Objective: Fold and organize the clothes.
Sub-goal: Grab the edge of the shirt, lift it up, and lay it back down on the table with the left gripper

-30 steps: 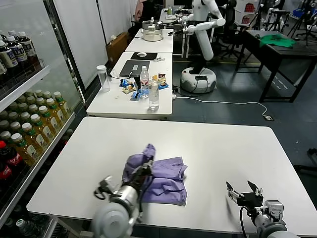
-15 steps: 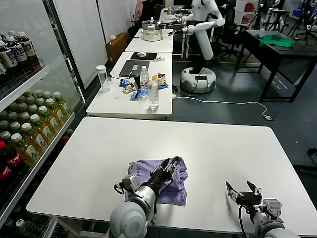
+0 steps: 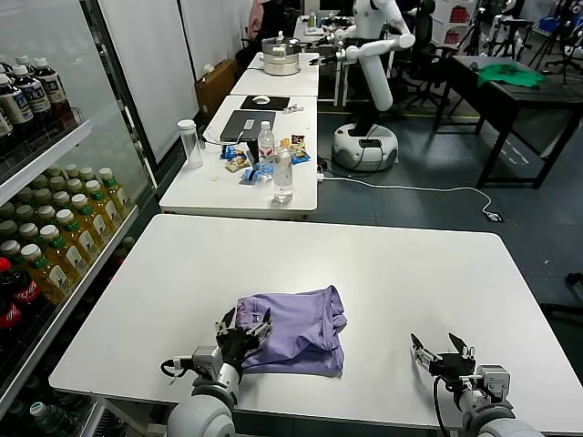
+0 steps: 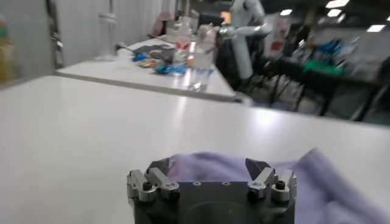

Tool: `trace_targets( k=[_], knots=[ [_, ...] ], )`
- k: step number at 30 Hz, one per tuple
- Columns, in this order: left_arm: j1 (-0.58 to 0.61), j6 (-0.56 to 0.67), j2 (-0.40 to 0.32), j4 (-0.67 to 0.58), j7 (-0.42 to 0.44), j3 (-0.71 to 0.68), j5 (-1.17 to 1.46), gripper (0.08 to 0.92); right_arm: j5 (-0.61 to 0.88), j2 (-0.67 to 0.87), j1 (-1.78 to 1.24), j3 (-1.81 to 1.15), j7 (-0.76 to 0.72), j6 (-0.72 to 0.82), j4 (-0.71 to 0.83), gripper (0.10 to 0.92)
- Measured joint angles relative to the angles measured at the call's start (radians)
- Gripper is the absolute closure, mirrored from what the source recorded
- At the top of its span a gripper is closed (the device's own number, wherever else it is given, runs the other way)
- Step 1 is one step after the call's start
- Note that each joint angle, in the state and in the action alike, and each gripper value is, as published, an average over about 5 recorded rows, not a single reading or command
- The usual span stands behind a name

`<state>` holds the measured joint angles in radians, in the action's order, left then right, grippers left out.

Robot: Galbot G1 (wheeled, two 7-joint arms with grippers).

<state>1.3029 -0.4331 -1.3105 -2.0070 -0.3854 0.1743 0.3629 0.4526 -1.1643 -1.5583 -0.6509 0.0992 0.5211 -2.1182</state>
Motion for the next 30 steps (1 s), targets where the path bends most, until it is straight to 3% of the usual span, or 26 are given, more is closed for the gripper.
trace_targets(
  k=[7,18,30],
  knots=[
    [0.018,-0.019,-0.013,0.04,-0.043,-0.017,-0.115,0.205,-0.001,-0.005,-0.012,-0.011,0.0,0.001,-0.013,0.203],
    [0.037,-0.038,-0.017,0.042,-0.057,-0.018,-0.093,0.511,-0.001,-0.011,-0.027,-0.022,0.001,0.004,-0.039,0.203],
    [0.058,-0.012,-0.043,-0.004,-0.065,0.048,0.249,0.846,-0.001,-0.021,-0.046,-0.033,0.005,0.004,-0.069,0.203]
  ],
)
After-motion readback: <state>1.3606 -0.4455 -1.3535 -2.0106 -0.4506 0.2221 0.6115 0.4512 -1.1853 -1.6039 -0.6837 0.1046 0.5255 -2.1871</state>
